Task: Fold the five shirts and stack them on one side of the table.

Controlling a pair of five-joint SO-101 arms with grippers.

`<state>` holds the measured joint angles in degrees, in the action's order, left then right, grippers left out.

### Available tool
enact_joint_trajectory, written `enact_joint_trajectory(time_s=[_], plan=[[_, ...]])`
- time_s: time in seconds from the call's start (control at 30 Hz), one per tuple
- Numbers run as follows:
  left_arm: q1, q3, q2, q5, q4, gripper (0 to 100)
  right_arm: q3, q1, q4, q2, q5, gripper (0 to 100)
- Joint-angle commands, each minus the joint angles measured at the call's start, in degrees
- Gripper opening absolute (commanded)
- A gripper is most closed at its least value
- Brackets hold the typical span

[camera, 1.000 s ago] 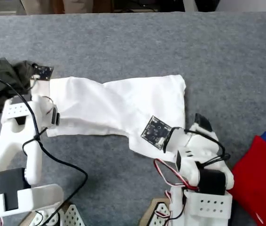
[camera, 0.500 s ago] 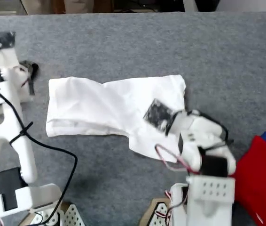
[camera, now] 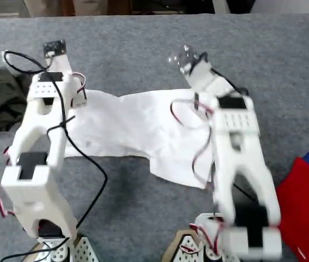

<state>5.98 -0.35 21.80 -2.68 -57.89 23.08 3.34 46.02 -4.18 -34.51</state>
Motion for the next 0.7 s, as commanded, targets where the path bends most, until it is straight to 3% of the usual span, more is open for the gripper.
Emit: enact_joint_trajectory(time_s=[0.0, 0.2, 0.27, 0.67], plan=[[1.49, -5.98, 5.05, -0.35, -1.93, 2, -11.82, 1.01, -1.23, 15.34, 3.08, 0.4], [5.89, -14.59, 13.67, -0.09, -11.69, 2, -25.45, -1.89, 1.76, 34.95, 2.73, 0.4], [7.65, -18.37, 15.87, 1.76, -14.59, 2, -29.41, -2.51, 6.07, 35.82, 2.81, 0.4], [9.32, -31.74, 20.18, 9.23, -25.58, 2, -30.11, -2.68, 4.31, 36.88, 2.37, 0.4]])
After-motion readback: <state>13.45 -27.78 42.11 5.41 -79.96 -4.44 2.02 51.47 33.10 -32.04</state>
